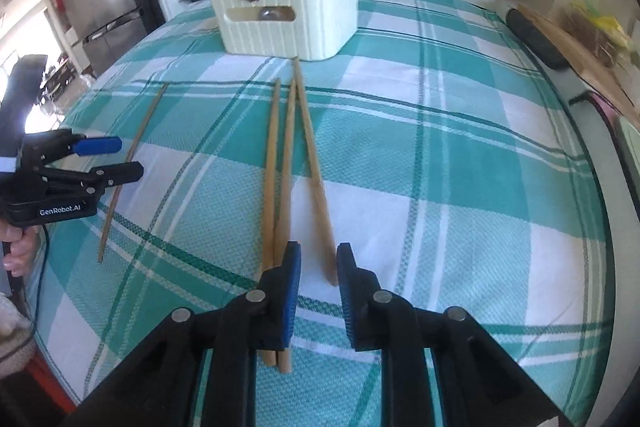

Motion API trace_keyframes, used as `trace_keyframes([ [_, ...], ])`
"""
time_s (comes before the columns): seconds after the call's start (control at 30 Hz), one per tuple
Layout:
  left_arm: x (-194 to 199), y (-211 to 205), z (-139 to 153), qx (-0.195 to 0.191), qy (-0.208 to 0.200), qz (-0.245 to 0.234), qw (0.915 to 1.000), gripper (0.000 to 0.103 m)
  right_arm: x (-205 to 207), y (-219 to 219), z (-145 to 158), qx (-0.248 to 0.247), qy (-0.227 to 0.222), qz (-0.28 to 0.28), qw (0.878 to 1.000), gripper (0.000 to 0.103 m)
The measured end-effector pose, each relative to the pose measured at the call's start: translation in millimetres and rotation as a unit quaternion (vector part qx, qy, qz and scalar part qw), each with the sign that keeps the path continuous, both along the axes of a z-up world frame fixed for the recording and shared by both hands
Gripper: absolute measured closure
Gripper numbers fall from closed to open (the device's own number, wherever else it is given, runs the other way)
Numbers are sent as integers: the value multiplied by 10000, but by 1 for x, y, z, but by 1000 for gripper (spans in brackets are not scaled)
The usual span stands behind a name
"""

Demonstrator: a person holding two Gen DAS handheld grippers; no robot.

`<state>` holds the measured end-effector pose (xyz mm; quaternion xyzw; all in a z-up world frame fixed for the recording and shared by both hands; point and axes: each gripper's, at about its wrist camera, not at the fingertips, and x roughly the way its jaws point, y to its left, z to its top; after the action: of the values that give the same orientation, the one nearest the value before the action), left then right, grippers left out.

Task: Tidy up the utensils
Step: 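Grasp a chopstick with the right gripper while the left grasps another chopstick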

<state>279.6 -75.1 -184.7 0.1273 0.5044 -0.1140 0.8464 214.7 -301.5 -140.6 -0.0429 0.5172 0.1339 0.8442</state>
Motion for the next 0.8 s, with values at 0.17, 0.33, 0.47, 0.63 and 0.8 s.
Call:
trace_keyframes([
  [0.17, -3, 12, 0, 59, -6, 56, 10000, 35, 4, 14, -5, -118, -105, -70, 9998, 83],
  [0.33, -2, 19, 0, -258, 111, 24, 9996, 56, 2, 22, -5, 35, -128, -71, 9999, 96],
  [0.47, -8, 12, 2, -82, 67, -273, 9996, 89, 4, 3, -6, 270, 8, -486, 9985, 95],
  [0.63, -19, 30, 3, -130, 147, -483, 9986, 90, -24, -14, -3, 155, 154, -699, 9973, 96],
  [0.8, -27, 56, 6, -105, 199, -491, 9985, 84, -62, -42, 1, 134, 333, -1153, 9927, 96],
])
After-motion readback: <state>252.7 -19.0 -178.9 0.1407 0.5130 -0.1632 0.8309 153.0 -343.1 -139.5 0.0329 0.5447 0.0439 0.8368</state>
